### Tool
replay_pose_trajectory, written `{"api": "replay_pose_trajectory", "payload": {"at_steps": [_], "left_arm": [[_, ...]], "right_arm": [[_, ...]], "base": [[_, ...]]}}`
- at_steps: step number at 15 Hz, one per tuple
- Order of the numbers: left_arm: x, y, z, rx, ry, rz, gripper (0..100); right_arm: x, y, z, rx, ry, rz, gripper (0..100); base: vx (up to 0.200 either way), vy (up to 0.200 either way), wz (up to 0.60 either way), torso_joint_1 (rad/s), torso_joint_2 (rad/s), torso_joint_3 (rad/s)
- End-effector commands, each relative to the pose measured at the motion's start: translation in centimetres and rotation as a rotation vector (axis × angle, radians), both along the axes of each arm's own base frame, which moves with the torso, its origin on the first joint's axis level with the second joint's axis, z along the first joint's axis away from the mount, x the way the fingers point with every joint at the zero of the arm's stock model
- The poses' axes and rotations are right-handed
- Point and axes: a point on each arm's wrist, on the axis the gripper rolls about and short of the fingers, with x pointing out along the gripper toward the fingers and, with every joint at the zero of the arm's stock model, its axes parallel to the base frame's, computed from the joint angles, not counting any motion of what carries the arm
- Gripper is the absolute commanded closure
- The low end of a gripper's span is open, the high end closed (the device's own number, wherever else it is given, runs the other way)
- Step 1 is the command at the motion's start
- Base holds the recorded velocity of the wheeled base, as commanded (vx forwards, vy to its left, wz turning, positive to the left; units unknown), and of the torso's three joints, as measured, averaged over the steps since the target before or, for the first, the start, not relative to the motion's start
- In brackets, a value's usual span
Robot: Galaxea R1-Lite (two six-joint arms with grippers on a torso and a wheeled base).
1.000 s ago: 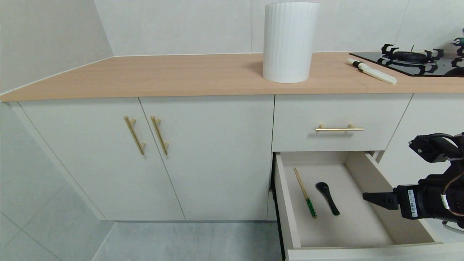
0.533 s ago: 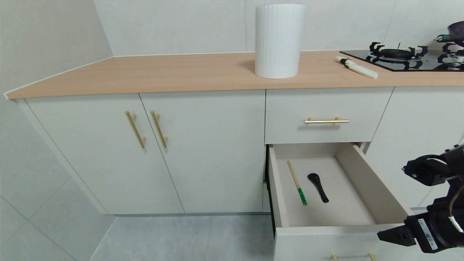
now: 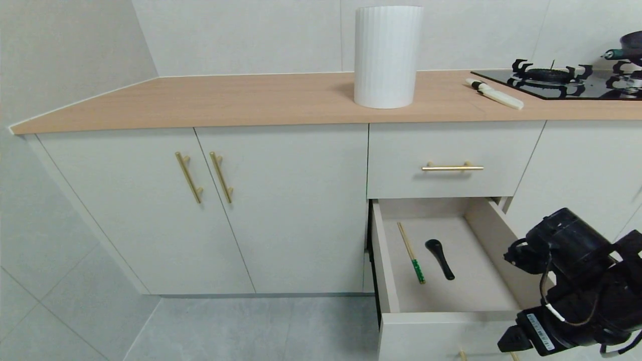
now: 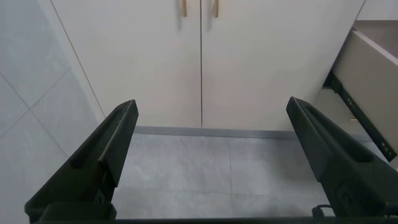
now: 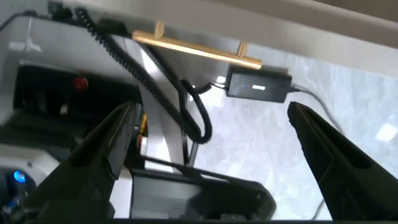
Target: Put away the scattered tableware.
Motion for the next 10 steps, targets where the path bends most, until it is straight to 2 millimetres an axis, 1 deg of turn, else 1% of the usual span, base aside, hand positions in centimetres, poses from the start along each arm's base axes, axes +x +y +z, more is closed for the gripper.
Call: {"api": "replay_pose_trajectory", "payload": {"at_steps": [1,4,7,10], "left_arm": [[0.0,0.0,0.0,0.0,0.0,0.001,0],[0.0,0.0,0.0,0.0,0.0,0.001,0],[0.0,0.0,0.0,0.0,0.0,0.001,0],[0.0,0.0,0.0,0.0,0.0,0.001,0]], "right_arm": [[1.3,0.6,-2.0,-0.012,0.041,-0.025,0],[1.8,0.9,-1.9,0.02,-0.001,-0.064,0],[2.1,0.9,-2.0,0.037,-0.036,-0.069,0],[2.6,1.1,-2.7,0.07,-0.105,-0.078,0]], "base": [[0.0,0.0,0.0,0.0,0.0,0.0],[0.0,0.0,0.0,0.0,0.0,0.0],[0.0,0.0,0.0,0.0,0.0,0.0],[0.0,0.0,0.0,0.0,0.0,0.0]]}}
